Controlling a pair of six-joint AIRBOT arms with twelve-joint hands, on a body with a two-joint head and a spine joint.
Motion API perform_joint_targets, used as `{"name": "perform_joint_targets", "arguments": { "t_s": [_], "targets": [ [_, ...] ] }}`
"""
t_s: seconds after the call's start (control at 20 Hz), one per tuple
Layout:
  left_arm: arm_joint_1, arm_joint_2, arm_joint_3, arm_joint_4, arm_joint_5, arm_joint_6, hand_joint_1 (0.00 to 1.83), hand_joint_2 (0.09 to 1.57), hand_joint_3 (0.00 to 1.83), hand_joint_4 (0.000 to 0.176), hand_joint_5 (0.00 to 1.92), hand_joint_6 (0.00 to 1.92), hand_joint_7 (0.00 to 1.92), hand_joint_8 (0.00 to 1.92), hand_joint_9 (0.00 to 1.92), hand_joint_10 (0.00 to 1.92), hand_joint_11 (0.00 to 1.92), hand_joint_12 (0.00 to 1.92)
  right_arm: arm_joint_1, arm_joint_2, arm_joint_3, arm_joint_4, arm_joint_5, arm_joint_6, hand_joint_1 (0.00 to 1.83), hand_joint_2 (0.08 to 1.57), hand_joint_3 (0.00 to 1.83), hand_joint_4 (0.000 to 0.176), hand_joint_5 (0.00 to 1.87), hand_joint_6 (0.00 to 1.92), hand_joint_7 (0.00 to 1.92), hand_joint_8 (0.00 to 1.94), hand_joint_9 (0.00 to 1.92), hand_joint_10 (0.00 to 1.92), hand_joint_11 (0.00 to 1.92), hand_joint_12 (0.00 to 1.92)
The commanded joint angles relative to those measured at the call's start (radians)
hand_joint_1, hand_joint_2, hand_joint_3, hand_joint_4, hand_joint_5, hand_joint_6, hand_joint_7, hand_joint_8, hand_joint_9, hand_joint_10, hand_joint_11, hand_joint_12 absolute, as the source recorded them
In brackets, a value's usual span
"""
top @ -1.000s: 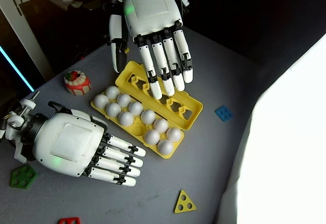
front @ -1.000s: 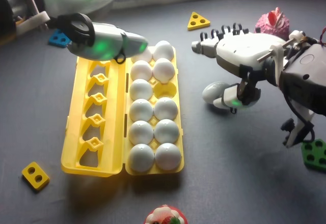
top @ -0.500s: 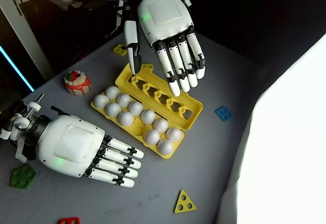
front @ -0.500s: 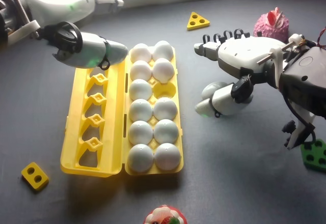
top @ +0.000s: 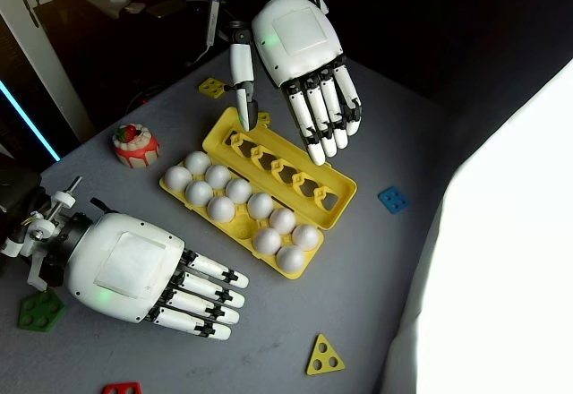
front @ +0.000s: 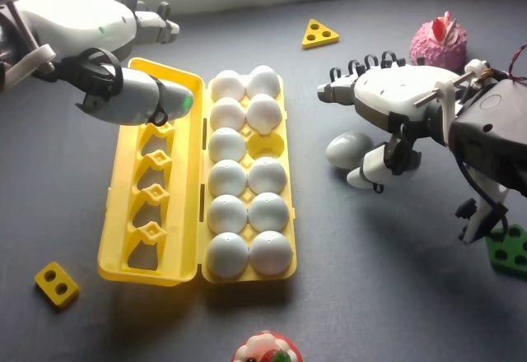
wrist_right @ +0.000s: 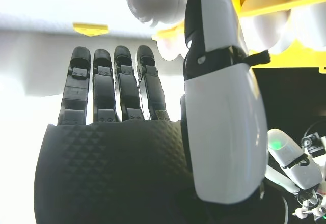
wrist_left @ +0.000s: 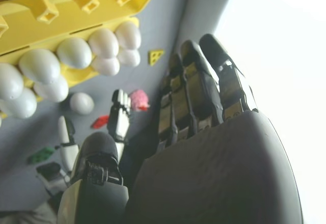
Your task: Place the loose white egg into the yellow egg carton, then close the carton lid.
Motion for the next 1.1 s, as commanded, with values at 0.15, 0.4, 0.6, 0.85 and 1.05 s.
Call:
{"name": "perform_joint_targets", "arguments": {
  "t_s": [0.15,0.4,0.6,0.85,1.05],
  "targets": [
    [0.001,0.008,0.013,-0.006,0.006,0.004,0.0,1.27,0.0,0.001,0.22,0.01,0.37,0.01,0.38,0.01,0.0,0.99,0.008,0.005,0.004,-0.044,0.04,0.003,1.16,1.01,0.03,0.01,0.25,0.05,0.14,0.0,0.06,0.0,0.0,0.11],
    [-0.004,0.015,0.013,-0.015,0.012,0.004,0.0,1.27,0.0,0.0,0.2,0.0,0.37,0.0,0.37,0.0,0.0,0.98,0.008,0.004,0.004,-0.044,0.041,0.003,1.14,1.01,0.03,0.013,0.27,0.06,0.14,0.0,0.07,0.01,0.0,0.19],
    [-0.021,0.015,0.012,-0.013,-0.004,0.004,0.0,1.27,0.0,0.0,0.2,0.0,0.37,0.0,0.37,0.0,0.0,0.98,0.006,-0.012,0.015,-0.044,0.046,0.01,1.14,1.01,0.03,0.013,0.27,0.06,0.14,0.0,0.07,0.01,0.0,0.2],
    [-0.02,0.012,0.027,-0.039,-0.022,0.004,0.0,1.27,0.0,0.0,0.2,0.0,0.37,0.0,0.37,0.0,0.0,0.98,0.002,-0.039,0.032,-0.039,0.056,0.021,1.14,1.01,0.03,0.013,0.27,0.05,0.14,0.0,0.07,0.01,0.0,0.2],
    [-0.004,0.012,0.028,-0.08,-0.057,0.004,0.0,1.27,0.0,0.01,0.22,0.01,0.33,0.0,0.34,0.0,0.0,0.94,-0.014,-0.057,0.051,-0.036,0.058,0.022,1.11,1.05,0.05,0.0,0.38,0.1,0.1,0.0,0.06,0.0,0.0,0.2]
  ]
}}
